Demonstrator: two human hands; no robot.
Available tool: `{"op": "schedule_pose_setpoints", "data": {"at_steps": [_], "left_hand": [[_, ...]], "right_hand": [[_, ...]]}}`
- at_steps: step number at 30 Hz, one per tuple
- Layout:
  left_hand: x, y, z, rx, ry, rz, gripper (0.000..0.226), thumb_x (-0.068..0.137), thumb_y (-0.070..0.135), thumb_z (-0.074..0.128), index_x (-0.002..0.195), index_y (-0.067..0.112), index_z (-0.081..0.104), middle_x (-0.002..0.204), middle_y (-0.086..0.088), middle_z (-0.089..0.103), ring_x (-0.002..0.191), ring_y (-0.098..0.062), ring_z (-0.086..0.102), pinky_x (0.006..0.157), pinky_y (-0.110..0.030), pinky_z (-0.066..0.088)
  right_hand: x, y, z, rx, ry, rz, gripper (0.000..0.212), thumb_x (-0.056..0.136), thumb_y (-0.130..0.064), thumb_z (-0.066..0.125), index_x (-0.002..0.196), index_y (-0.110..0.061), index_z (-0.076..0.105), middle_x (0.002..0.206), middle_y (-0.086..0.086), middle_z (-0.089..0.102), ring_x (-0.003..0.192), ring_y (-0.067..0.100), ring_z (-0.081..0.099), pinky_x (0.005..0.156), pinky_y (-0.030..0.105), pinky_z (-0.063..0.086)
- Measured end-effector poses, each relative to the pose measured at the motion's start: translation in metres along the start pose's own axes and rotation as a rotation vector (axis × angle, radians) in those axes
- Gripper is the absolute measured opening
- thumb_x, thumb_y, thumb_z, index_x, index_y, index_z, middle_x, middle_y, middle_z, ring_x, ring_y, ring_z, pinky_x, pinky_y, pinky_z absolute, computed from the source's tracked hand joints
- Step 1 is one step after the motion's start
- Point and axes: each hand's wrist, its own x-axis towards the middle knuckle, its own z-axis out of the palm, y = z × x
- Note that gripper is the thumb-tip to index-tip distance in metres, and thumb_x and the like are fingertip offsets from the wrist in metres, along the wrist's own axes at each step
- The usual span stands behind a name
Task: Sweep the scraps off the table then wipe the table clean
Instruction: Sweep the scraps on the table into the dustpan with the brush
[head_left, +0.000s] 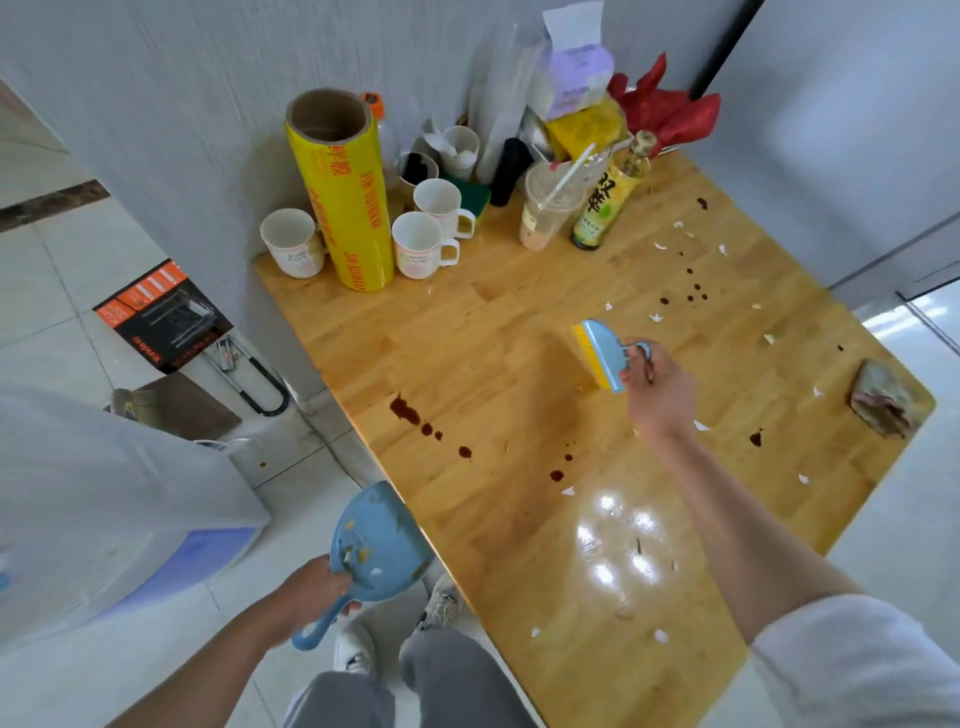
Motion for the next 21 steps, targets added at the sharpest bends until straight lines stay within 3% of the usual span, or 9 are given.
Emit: {"op": "schedule_pose_setpoints", "data": {"at_steps": [4,8,12,15,17,21], "left_hand": [[0.0,0.002,0.011,0.029,-0.007,0.017,0.02,0.082,0.014,0.052,0.077,0.007,0.07,0.067,-0.003,0.072,0.059,-0.013,0.064,0.059,-0.022,0.049],[0.0,-0.005,0.02,0.059,-0.012,0.032,0.02,0.088,0.006,0.051,0.088,0.001,0.07,0.068,-0.003,0.071,0.059,-0.012,0.063,0.058,-0.021,0.05],[-0.003,-0.012,0.025,0.068,-0.011,0.054,0.02,0.089,0.009,0.051,0.094,0.005,0.07,0.073,-0.005,0.074,0.061,-0.013,0.065,0.06,-0.023,0.051],[-0.008,-0.019,0.029,0.079,-0.021,0.074,0.019,0.09,0.012,0.052,0.093,0.01,0.071,0.072,-0.003,0.074,0.06,-0.01,0.065,0.059,-0.021,0.052],[-0.014,-0.023,0.03,0.088,-0.034,0.086,0.02,0.086,0.017,0.053,0.093,0.011,0.071,0.069,0.0,0.073,0.059,-0.009,0.064,0.059,-0.021,0.052],[-0.026,-0.031,0.032,0.1,-0.044,0.107,0.045,0.065,0.03,0.046,0.092,0.005,0.071,0.068,0.0,0.072,0.058,-0.01,0.063,0.059,-0.02,0.049]], "right_hand": [[-0.006,0.0,0.014,0.025,-0.079,0.008,0.028,0.103,-0.031,0.042,0.113,-0.021,0.066,0.08,0.005,0.072,0.08,0.025,0.069,0.074,0.043,0.056],[-0.033,-0.017,0.032,0.058,-0.181,-0.045,0.024,0.104,-0.033,0.043,0.109,-0.028,0.067,0.072,-0.012,0.068,0.073,-0.005,0.066,0.061,0.02,0.048],[-0.068,-0.027,0.045,0.102,-0.223,-0.032,0.023,0.103,-0.032,0.045,0.108,-0.028,0.067,0.068,-0.013,0.068,0.069,-0.008,0.065,0.057,0.012,0.046],[-0.096,-0.027,0.047,0.102,-0.234,-0.019,0.025,0.102,-0.034,0.043,0.108,-0.03,0.068,0.066,-0.015,0.069,0.07,-0.004,0.067,0.06,0.021,0.05],[-0.114,-0.026,0.046,0.084,-0.241,-0.028,0.025,0.102,-0.037,0.043,0.107,-0.032,0.067,0.065,-0.019,0.068,0.069,-0.001,0.067,0.06,0.02,0.05],[-0.143,-0.024,0.037,0.048,-0.258,-0.03,0.022,0.101,-0.037,0.043,0.102,-0.035,0.065,0.065,-0.013,0.069,0.067,0.0,0.066,0.053,0.011,0.045]]}}
